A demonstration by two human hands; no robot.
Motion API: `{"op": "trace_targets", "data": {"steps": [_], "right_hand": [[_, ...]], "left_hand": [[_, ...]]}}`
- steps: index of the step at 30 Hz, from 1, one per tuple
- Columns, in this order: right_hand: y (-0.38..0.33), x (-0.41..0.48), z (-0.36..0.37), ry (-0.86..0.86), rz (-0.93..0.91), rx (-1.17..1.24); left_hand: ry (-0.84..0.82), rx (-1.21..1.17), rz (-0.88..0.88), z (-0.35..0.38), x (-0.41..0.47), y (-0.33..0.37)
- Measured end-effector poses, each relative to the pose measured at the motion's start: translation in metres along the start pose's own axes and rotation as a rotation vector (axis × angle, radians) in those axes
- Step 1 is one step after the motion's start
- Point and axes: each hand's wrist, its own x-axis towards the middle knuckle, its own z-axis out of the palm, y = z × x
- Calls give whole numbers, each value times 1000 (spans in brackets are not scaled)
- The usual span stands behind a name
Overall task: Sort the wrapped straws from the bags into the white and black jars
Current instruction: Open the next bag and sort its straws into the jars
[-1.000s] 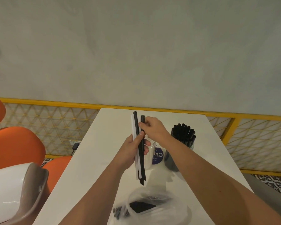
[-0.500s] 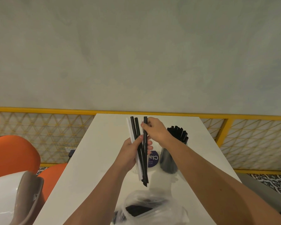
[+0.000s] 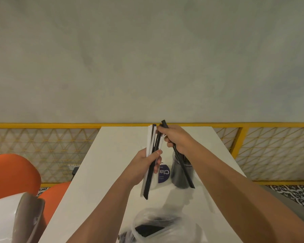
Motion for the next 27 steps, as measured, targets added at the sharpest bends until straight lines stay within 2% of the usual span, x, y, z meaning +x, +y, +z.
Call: {"op": "trace_targets", "data": {"steps": [6, 12, 14, 18, 23, 27], "right_hand": [[-27, -3, -29, 251, -112, 291], [-31, 1, -59, 533, -297, 515], [-24, 4, -66, 576, -346, 422], [0, 9, -63, 483, -424, 180], [8, 12, -64, 511, -602, 76], [28, 11, -58, 464, -632, -2]], "left_hand": [[-63, 183, -25, 1, 4, -1], [64, 103, -68, -3, 8, -7], [99, 68, -68, -6, 7, -10], [105, -9, -80, -5, 8, -9], [54, -123, -103, -1, 7, -2], [51, -209, -163, -1, 9, -2]]}}
